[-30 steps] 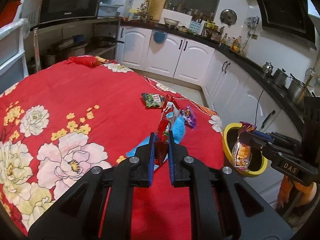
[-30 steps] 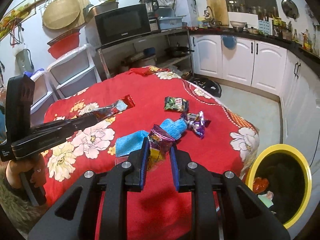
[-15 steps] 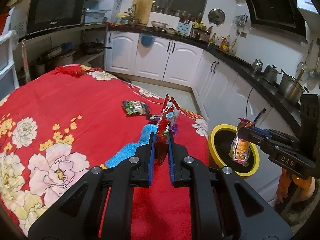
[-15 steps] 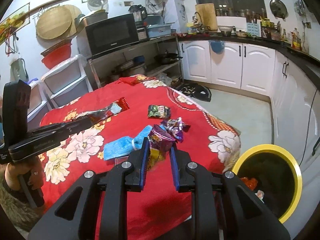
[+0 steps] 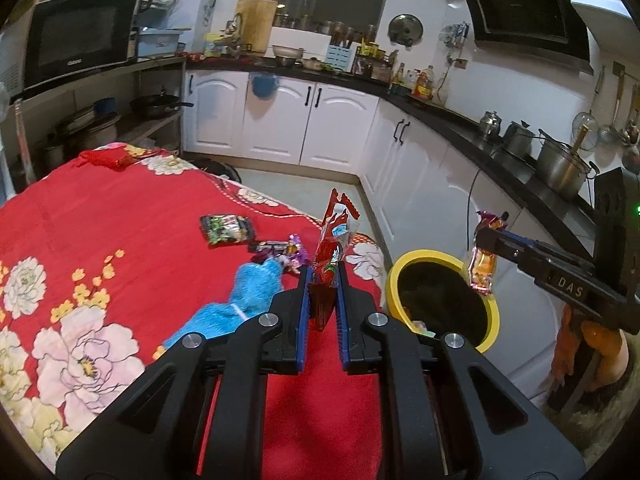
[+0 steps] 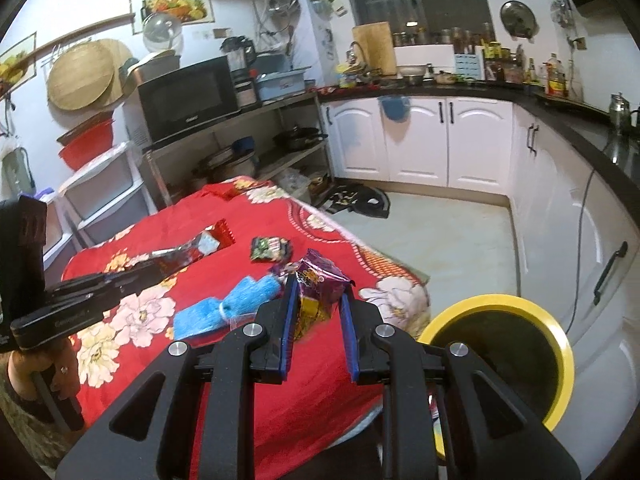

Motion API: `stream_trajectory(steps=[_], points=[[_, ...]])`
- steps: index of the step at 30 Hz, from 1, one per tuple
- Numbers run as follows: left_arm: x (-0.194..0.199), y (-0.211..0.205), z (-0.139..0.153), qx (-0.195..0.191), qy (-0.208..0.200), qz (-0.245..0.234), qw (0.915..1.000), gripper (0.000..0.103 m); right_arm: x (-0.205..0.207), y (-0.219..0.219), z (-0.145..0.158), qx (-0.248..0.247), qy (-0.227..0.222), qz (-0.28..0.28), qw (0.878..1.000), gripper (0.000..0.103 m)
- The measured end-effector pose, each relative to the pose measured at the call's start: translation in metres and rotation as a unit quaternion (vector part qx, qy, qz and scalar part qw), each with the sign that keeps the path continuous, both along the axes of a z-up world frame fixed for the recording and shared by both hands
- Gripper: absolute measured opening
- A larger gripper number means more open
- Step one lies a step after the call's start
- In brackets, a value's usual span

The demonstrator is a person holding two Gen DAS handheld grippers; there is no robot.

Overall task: Collect trash
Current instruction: 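Carry the red wrapper with the left tool while the right tool carries the chip bag over the bin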

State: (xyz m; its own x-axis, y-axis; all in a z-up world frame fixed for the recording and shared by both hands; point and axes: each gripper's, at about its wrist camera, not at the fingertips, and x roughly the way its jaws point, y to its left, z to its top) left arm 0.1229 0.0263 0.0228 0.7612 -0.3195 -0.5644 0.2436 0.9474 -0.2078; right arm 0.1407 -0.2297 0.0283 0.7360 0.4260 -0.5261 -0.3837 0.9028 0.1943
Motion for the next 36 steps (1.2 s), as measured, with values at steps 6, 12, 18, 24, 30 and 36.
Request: stream_trajectory(steps=[6,12,18,24,30,36], points=[[0.005,-0.021,0.004,-0.004,-0.007,-0.018,0.9998,0.007,0.001,-0.023,0.003,0.000,-0.006,-0.030,1.000,0.020],[0.013,-0.043,0.009,-0.003,-0.012,-0.036,0.9993,0.007,0.002,-0.048,0.004,-0.001,-0.011,-0.060,0.998,0.020],[0.021,-0.075,0.012,0.007,-0.019,-0.066,0.9977,0.007,0.003,-0.077,-0.001,0.001,-0.010,-0.098,0.995,0.020],[0.033,-0.107,0.004,0.013,-0.013,-0.094,0.9954,0.007,0.008,-0.108,-0.013,-0.001,0.002,-0.141,0.990,0.020],[0.045,-0.135,-0.012,0.017,0.007,-0.120,0.9926,0.007,0.009,-0.130,-0.020,-0.006,0.007,-0.169,0.986,0.020],[0.053,-0.157,-0.029,0.027,0.027,-0.142,0.9891,0.007,0.011,-0.143,-0.031,-0.007,0.022,-0.181,0.983,0.020]])
